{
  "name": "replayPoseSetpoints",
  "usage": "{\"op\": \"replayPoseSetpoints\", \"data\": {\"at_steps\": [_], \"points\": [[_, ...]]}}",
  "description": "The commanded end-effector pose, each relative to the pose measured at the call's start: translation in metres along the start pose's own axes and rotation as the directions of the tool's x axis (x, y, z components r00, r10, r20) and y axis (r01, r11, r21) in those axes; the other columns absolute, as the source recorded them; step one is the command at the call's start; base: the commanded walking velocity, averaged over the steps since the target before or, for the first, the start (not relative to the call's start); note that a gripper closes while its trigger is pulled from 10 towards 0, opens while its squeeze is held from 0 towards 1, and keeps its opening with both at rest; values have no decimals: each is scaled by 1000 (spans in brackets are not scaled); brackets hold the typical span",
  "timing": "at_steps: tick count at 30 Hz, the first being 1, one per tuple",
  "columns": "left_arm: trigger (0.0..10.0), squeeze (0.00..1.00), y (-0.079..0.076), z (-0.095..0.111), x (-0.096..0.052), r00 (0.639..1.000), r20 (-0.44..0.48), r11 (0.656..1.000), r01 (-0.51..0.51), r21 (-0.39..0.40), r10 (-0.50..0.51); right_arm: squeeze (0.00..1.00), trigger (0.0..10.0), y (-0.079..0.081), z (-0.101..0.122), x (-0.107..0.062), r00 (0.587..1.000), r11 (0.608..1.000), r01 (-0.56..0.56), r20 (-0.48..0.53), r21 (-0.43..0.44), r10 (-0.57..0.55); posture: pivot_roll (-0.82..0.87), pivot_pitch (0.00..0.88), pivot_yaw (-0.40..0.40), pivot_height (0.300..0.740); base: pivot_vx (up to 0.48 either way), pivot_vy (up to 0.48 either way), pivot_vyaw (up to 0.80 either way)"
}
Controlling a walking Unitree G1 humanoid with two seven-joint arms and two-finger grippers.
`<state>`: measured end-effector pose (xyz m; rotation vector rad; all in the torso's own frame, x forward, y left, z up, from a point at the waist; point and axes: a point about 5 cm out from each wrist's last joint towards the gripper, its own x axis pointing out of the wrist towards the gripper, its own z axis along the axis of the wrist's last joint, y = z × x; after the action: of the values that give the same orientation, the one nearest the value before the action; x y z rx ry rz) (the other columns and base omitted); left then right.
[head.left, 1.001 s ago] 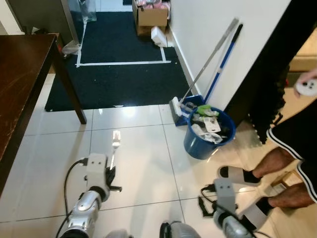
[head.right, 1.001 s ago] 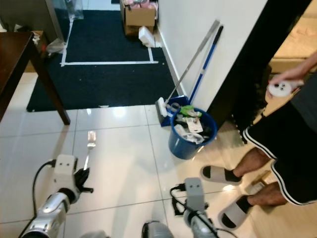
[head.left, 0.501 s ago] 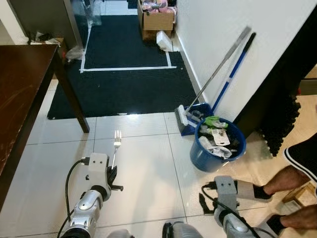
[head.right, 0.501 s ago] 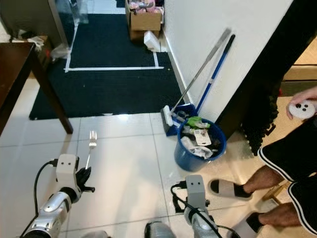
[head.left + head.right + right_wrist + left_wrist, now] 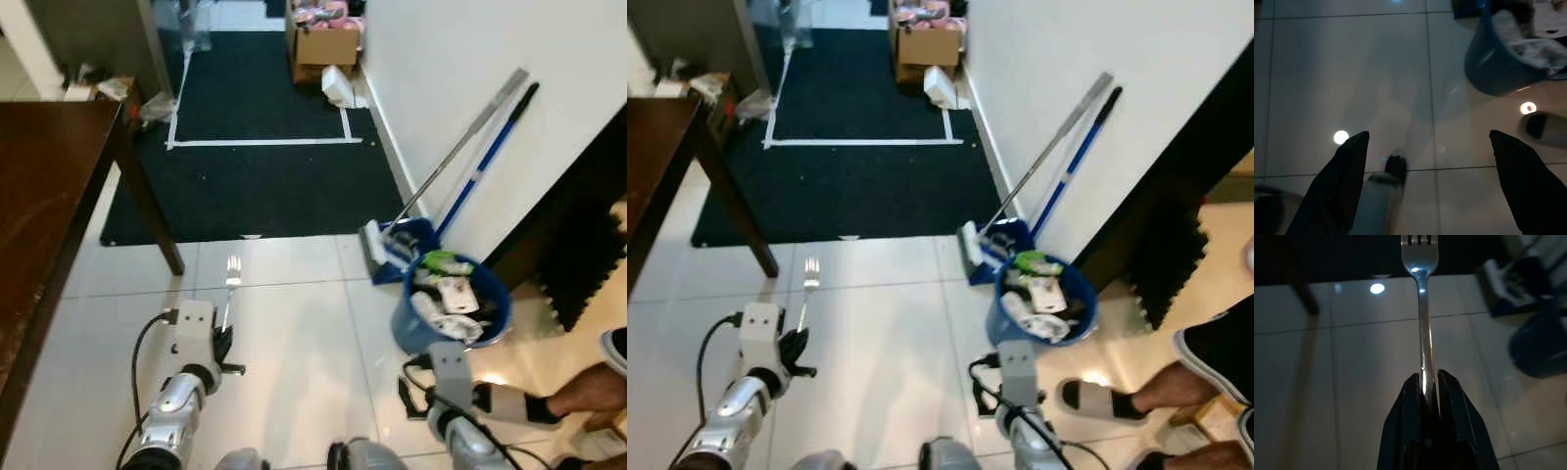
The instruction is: Setting the table
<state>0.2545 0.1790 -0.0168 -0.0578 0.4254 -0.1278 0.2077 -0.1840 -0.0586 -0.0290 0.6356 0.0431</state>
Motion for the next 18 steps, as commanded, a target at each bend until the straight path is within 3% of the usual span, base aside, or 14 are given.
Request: {"op": "replayPoseSetpoints", "data": {"at_steps": [1,18], "points": [[10000,0,-4,-4,0,1000,-10,1000,11,-5,-11,0,10000,-6,-6,-3,1000,1000,16,-22,-1,-16,31,63,32,740,240,0,0],[10000,0,-5,-2,1,1000,-6,1000,19,-1,-19,0,10000,-7,-5,-2,1000,1000,16,-20,-3,-16,30,52,37,740,0,0,0]]}}
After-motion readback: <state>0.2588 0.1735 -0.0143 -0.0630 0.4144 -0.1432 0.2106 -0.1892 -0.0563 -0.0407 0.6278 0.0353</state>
